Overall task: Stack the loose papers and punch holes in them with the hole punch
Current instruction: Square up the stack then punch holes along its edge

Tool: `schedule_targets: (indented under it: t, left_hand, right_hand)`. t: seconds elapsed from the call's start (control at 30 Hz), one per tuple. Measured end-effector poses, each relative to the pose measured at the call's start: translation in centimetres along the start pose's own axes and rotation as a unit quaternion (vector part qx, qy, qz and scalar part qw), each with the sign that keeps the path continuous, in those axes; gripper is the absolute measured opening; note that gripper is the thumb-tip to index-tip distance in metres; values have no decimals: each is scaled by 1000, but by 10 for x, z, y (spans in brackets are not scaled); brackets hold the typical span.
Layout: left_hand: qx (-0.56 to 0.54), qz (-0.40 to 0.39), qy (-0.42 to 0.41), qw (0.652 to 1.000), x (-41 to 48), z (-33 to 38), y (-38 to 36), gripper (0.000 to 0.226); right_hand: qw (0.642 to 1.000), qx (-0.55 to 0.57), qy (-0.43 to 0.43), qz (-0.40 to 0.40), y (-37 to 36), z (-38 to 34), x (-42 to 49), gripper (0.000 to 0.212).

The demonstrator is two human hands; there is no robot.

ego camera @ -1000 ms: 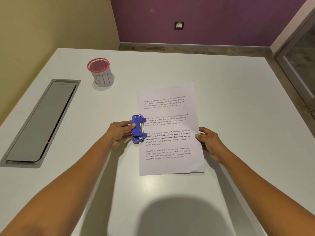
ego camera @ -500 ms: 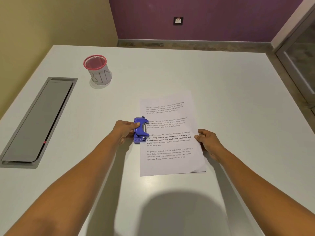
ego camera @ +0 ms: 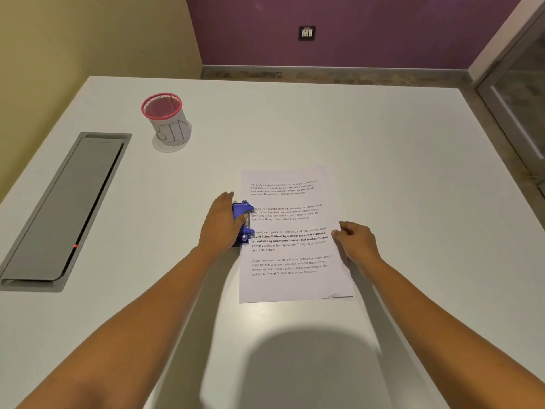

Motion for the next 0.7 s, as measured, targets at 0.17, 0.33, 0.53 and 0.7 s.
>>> schedule_targets:
  t: [0.17, 0.33, 0.53, 0.7]
  left_hand:
    - [130, -118, -72, 982, 0, 1, -12, 91]
    - [106, -188, -54, 975, 2, -11, -10, 96]
    - [77, -149, -49, 985, 8, -7, 0, 63]
    - [95, -149, -48, 983, 8, -5, 1, 63]
  right_hand:
    - [999, -8, -5, 38, 7, -2, -1, 28]
    - [999, -16, -1, 41, 7, -1, -4, 20]
    - [999, -6, 13, 49, 7, -2, -7, 25]
    - [998, 1, 16, 58, 7, -2, -7, 27]
Point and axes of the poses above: each hand's wrist, its own x-axis towards the middle knuckle, its own y-axis out of the back of the hand, z = x × y, the point moved 8 cm from there along x, towards the middle knuckle, and after that the axes turned 4 degrees about -y, right-handed, at the moved point
